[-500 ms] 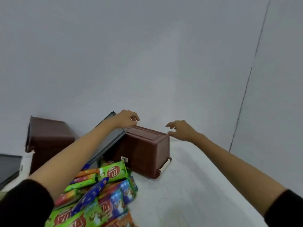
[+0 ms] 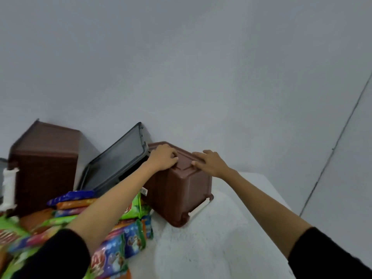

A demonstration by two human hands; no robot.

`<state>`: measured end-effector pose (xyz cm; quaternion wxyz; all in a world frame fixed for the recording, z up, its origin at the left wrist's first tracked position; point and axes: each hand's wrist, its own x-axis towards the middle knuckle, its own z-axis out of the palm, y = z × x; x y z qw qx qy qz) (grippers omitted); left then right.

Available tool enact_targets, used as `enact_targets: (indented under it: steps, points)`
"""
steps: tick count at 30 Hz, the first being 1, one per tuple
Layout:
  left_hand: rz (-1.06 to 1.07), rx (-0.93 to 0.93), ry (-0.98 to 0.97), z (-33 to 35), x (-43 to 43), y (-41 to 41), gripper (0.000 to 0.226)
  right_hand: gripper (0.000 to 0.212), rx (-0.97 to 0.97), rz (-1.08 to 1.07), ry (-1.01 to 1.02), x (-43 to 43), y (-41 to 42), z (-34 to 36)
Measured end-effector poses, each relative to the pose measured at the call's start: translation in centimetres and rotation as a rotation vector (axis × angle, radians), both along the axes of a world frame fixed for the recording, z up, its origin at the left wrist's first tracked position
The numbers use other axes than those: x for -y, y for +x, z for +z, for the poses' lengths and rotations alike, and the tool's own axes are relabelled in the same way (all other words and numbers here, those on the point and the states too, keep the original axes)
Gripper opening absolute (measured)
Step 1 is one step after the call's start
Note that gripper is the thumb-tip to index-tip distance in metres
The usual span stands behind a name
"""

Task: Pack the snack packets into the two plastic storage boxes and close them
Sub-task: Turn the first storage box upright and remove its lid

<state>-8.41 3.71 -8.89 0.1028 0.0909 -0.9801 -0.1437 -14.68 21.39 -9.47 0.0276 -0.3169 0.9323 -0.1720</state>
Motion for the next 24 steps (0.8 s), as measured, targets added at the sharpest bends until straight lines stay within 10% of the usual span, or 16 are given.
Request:
enact_targets:
  steps: [12,24]
  points:
    - [0.358,-0.162,0.284,-1.9,-4.5,1.8,0.031,0.050,0.204,-0.013,-0.180,-0.9,-1.2,-2.4]
    - [0.237,-0.144,0.295,-2.5,-9.8,3.8,0.037,0.049,0.131,-0.114,-0.236,-7.3,3.9,-2.2]
